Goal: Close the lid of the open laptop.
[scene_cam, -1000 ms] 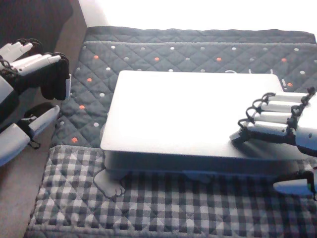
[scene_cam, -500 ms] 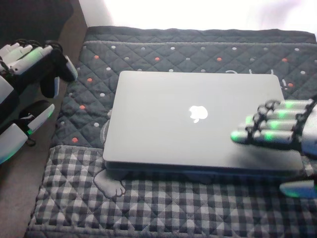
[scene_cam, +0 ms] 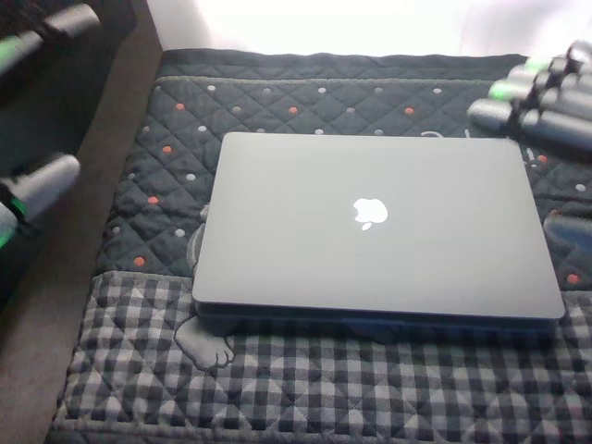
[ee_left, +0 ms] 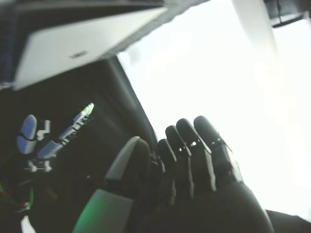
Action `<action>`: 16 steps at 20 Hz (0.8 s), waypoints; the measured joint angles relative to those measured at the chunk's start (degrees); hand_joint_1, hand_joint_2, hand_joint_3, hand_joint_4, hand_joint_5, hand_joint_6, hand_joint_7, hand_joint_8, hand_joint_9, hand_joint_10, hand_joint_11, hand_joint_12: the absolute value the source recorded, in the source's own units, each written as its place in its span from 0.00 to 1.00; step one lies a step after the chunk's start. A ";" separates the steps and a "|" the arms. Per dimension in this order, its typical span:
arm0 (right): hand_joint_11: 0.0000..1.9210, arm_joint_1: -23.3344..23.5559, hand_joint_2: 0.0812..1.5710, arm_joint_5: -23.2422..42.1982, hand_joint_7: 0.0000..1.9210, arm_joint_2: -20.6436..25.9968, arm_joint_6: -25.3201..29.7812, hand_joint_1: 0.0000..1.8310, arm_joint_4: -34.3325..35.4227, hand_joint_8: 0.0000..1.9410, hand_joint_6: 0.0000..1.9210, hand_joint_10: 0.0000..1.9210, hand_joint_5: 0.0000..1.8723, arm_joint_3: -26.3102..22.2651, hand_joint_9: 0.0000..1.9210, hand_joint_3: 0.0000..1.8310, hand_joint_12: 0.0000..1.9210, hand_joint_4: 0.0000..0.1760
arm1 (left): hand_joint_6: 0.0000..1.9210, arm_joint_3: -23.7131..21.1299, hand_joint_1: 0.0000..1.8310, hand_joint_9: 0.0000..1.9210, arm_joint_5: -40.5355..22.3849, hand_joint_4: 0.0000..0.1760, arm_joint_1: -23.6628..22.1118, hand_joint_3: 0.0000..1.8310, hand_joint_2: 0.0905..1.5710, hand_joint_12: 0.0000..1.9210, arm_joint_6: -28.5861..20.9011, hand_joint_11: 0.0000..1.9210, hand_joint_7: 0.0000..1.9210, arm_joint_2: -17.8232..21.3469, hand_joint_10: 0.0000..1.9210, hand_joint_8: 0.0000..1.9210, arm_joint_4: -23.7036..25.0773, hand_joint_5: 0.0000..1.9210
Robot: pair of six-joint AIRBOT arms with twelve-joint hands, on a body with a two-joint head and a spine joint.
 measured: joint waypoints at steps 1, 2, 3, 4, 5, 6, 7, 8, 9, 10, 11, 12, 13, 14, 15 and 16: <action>0.00 0.00 0.86 1.46 0.00 0.46 -0.02 0.17 0.33 0.00 0.00 0.00 0.00 0.00 0.00 0.00 0.00 0.23 | 0.00 0.22 0.28 0.01 -1.20 0.66 0.00 0.00 0.87 0.04 -0.04 0.00 0.00 0.13 0.01 0.00 -0.52 0.00; 0.00 0.00 0.86 1.66 0.00 0.50 -0.02 0.17 0.39 0.00 0.00 0.00 0.00 0.00 0.00 0.00 0.00 0.23 | 0.00 0.22 0.28 0.01 -1.29 0.66 0.00 0.00 0.87 0.04 -0.11 0.00 0.00 0.13 0.01 0.00 -0.52 0.00; 0.00 0.00 0.87 2.10 0.00 0.96 -0.02 0.16 0.57 0.00 0.00 0.00 0.00 0.00 0.00 0.00 0.00 0.14 | 0.00 0.22 0.25 0.00 -1.44 0.78 0.00 0.00 0.85 0.01 -0.15 0.00 0.00 0.46 0.00 0.00 -0.70 0.00; 0.00 0.00 0.88 2.34 0.00 1.09 -0.02 0.17 0.74 0.00 0.00 0.00 0.00 0.00 0.00 0.00 0.00 0.14 | 0.00 0.28 0.20 0.00 -1.75 0.86 0.00 0.00 0.82 0.00 -0.46 0.00 0.00 0.59 0.00 0.00 -0.61 0.00; 0.00 0.00 0.87 2.47 0.00 1.31 -0.02 0.16 1.05 0.00 0.00 0.00 0.00 0.00 0.00 0.00 0.00 0.12 | 0.00 0.72 0.19 0.00 -2.16 0.86 0.00 0.00 0.80 0.00 -1.25 0.00 0.00 0.61 0.00 0.00 -0.63 0.00; 0.00 0.00 0.88 2.69 0.00 1.62 -0.02 0.17 1.09 0.00 0.00 0.00 0.00 -0.04 0.00 0.00 0.00 0.01 | 0.00 0.85 0.17 0.00 -2.75 0.76 0.00 0.00 0.78 0.00 -1.70 0.00 0.00 0.68 0.00 0.00 -1.05 0.00; 0.00 0.00 0.87 2.91 0.00 2.14 -0.02 0.17 1.46 0.00 0.00 0.00 0.00 -0.46 0.00 0.00 0.00 0.14 | 0.00 0.85 0.16 0.00 -3.30 0.70 0.00 0.00 0.76 0.00 -1.90 0.00 0.00 0.79 0.00 0.00 -1.60 0.00; 0.00 -0.02 0.88 3.82 0.00 2.34 -0.02 0.17 1.40 0.00 0.00 0.00 0.00 -0.50 0.00 0.00 0.00 0.20 | 0.00 0.87 0.16 0.00 -3.52 0.67 0.00 0.00 0.78 0.00 -2.36 0.00 0.00 1.14 0.00 0.00 -1.73 0.00; 0.00 -0.02 0.89 4.79 0.00 2.40 0.00 0.20 1.70 0.00 0.00 0.00 0.00 -0.68 0.00 0.00 0.00 0.16 | 0.00 0.87 0.16 0.00 -4.11 0.93 0.00 0.00 0.78 0.00 -2.60 0.00 0.00 1.38 0.00 0.00 -1.79 0.00; 0.00 -0.02 0.91 5.75 0.00 2.40 -0.02 0.19 1.68 0.00 0.00 0.00 0.00 -0.70 0.00 0.01 0.00 0.18 | 0.00 0.87 0.17 0.00 -4.85 0.93 0.00 0.01 0.80 0.00 -2.67 0.00 0.00 1.42 0.00 0.00 -2.05 0.00; 0.00 -0.02 0.91 6.19 0.00 2.40 -0.02 0.19 1.68 0.00 0.00 0.00 0.00 -0.72 0.00 0.01 0.00 0.23 | 0.00 0.94 0.16 0.00 -4.98 0.85 0.00 0.01 0.82 0.00 -2.67 0.00 0.00 1.42 0.00 0.00 -2.08 0.00; 0.00 -0.02 0.91 6.34 0.00 2.40 -0.02 0.19 1.68 0.00 0.00 0.00 0.00 -0.72 0.00 0.00 0.00 0.27 | 0.00 0.98 0.13 0.00 -4.96 0.96 0.00 0.02 0.84 0.00 -2.75 0.00 0.00 1.42 0.00 0.00 -2.03 0.00; 0.00 -0.02 0.87 6.43 0.00 2.40 -0.02 0.18 1.70 0.00 0.00 0.00 0.00 -0.72 0.00 0.00 0.00 0.29 | 0.00 0.98 0.14 0.00 -4.90 0.71 0.00 0.00 0.77 0.00 -2.75 0.00 0.00 1.42 0.00 0.00 -2.16 0.00; 0.00 -0.02 0.86 6.45 0.00 2.34 -0.02 0.18 1.73 0.00 0.00 0.00 0.00 -0.72 0.00 0.00 0.00 0.32 | 0.00 1.01 0.14 0.00 -4.59 0.64 0.00 0.00 0.75 0.00 -2.78 0.00 0.00 1.42 0.00 0.00 -2.16 0.00; 0.00 -0.02 0.86 6.49 0.00 2.14 -0.02 0.19 1.77 0.00 0.00 0.00 0.00 -0.66 0.00 0.00 0.00 0.30 | 0.00 1.16 0.15 0.00 -3.85 0.78 -0.20 0.00 0.74 0.00 -2.78 0.00 0.00 1.36 0.00 0.00 -1.81 0.00; 0.00 -0.02 0.88 6.49 0.00 1.81 -0.02 0.21 1.77 0.00 0.00 0.00 0.00 -0.55 0.00 0.00 0.00 0.30 | 0.00 1.22 0.14 0.00 -3.43 0.87 -0.37 0.00 0.73 0.00 -2.78 0.00 0.00 1.29 0.00 0.00 -1.57 0.00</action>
